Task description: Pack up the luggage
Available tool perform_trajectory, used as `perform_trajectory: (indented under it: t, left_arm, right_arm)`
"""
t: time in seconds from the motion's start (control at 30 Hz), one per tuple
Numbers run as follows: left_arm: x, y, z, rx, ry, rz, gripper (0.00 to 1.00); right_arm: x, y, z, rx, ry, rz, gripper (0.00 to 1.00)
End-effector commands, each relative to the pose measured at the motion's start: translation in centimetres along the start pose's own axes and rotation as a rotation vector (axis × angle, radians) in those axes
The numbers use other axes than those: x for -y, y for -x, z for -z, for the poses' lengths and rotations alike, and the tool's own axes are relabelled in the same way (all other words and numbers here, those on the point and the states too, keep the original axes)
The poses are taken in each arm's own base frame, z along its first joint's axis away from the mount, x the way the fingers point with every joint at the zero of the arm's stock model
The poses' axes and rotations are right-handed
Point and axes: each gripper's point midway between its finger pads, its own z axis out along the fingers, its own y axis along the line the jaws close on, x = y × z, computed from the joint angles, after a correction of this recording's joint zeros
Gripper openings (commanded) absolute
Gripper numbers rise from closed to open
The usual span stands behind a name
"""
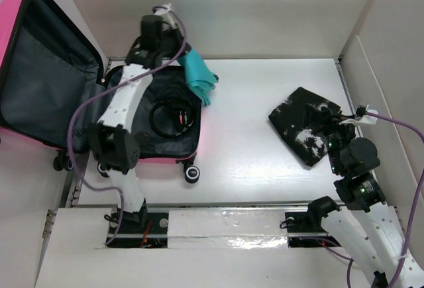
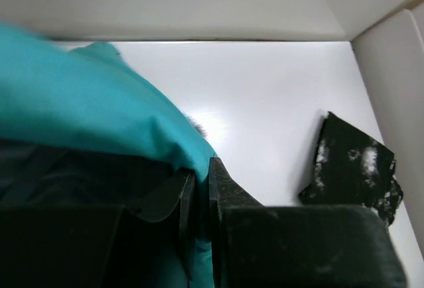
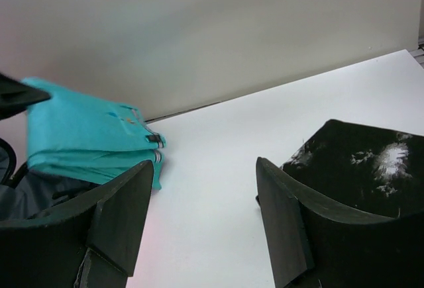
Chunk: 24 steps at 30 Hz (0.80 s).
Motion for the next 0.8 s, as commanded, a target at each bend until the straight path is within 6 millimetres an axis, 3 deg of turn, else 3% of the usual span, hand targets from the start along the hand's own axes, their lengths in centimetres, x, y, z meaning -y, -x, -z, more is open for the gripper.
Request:
perform_trajectory:
  t: [0.0,0.03,0.07,0.1,0.13,0.17,0.2,0.23,0.27,0.3,0.33,0.53,0.63,0.73,0.77]
  left_arm:
    - [-2.0,4.1,8.0,0.132,-0.023,-0.058,0.0]
    - [-3.1,4.1,9.0,0.158,-0.021,-0.059,0.0]
    - [-6.1,1.1,8.8,0.105,0.027,-0.019,0.0]
    - [-6.8,1.5,10.9,0.144,0.041,-0.004,0.0]
    - [-9.9,1.8,12.4,0.176,0.08,0.025,0.0]
    - [-12.6,-1.7,12.2,0.119,0.121,0.083,0.0]
    - [-13.6,-1.9,13.6,0.145,0.143,0.098,0.0]
    - [-16.0,-2.1,14.6,0.184,0.206,0.15,0.0]
    - [-17.9,-5.0,14.6,0.149,0.25,0.202,0.0]
    - [-18.5,-5.5,15.0,0.155,0.275,0.22,0.0]
    - [-20.3,-7.8,15.1,0.119,0.335,0.264,0.0]
    - [-26.1,-15.2,15.5,0.016,0.522,0.383,0.0]
    - [-27.9,-16.1,16.2,-0.036,0.649,0.422,0.0]
    - [-29.0,-15.5,17.8,-0.006,0.764,0.427,0.0]
    - [-29.1,-15.4,18.2,0.006,0.782,0.426,0.04]
  right_arm:
    - [-0.4,0.6,0.1,0.027,0.018,-0.001,0.69]
    - [-0.4,0.6,0.0,0.024,0.017,-0.002,0.69]
    - [-0.3,0.6,0.0,0.025,0.016,0.0,0.69]
    - [-0.4,0.5,0.0,0.022,0.02,0.0,0.69]
    - [-0.5,0.6,0.0,0.022,0.022,0.0,0.69]
    - [-0.5,0.6,0.0,0.021,0.022,0.0,0.69]
    - [-0.5,0.6,0.0,0.021,0.021,0.002,0.69]
    - [-0.4,0.5,0.0,0.022,0.02,0.0,0.69]
    - [-0.6,0.5,0.1,0.02,0.027,-0.002,0.69]
    - [-0.6,0.5,0.1,0.02,0.027,-0.002,0.69]
    - [-0.6,0.5,0.1,0.02,0.027,0.0,0.69]
    - [-0.7,0.4,0.1,0.016,0.032,0.0,0.69]
    - [-0.7,0.4,0.1,0.015,0.032,0.004,0.69]
    - [-0.5,0.3,-0.1,0.012,0.019,0.008,0.68]
    - [-0.4,0.1,-0.1,0.006,0.014,0.012,0.66]
